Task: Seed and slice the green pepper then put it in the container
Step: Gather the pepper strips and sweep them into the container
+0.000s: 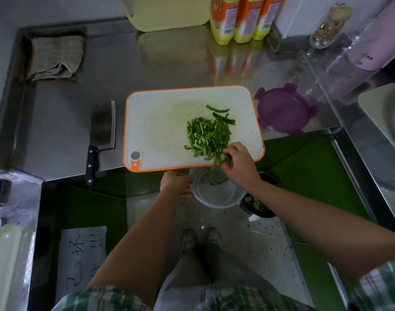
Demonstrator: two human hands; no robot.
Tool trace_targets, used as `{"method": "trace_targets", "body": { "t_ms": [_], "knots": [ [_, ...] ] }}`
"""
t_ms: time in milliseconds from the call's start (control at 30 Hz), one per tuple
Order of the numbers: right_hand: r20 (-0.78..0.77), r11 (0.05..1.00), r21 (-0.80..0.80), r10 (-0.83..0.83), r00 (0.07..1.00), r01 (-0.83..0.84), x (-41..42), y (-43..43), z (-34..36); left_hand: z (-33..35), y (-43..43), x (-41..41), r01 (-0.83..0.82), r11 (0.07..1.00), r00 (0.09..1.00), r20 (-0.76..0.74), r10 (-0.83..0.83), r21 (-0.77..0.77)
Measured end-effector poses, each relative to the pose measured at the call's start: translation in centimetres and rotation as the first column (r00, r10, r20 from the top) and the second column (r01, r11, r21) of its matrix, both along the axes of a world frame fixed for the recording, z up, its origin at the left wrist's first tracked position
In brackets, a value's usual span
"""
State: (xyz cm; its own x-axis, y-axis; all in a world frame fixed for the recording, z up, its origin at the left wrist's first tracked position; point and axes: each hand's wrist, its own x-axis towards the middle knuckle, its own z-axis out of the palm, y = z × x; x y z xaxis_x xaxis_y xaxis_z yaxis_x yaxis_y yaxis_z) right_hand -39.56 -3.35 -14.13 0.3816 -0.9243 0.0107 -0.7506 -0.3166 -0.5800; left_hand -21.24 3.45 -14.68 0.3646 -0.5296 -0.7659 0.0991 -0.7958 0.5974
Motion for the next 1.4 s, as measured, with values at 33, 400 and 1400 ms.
{"method": "trace_targets", "body": {
  "t_ms": [33,400,1400],
  "knots": [
    [0.017,1.0,0.003,0.031,0.999,-0.031,-0.1,0.6,0.0,0.0,-0.1,0.0,0.003,1.0,1.0,0.003,-0.003,-0.003],
    [0.089,0.997,-0.01,-0.069,0.994,0.07,1.1,-3.8,1.8,-0.2,0.1,0.2,0.02,1.0,1.0,0.01,-0.02,-0.012],
    [-0.176,0.986,0.139,0.119,0.977,-0.095,3.3,-3.5,1.3,-0.3,0.2,0.5,0.025,0.999,1.0,-0.007,-0.025,-0.03]
  ]
}}
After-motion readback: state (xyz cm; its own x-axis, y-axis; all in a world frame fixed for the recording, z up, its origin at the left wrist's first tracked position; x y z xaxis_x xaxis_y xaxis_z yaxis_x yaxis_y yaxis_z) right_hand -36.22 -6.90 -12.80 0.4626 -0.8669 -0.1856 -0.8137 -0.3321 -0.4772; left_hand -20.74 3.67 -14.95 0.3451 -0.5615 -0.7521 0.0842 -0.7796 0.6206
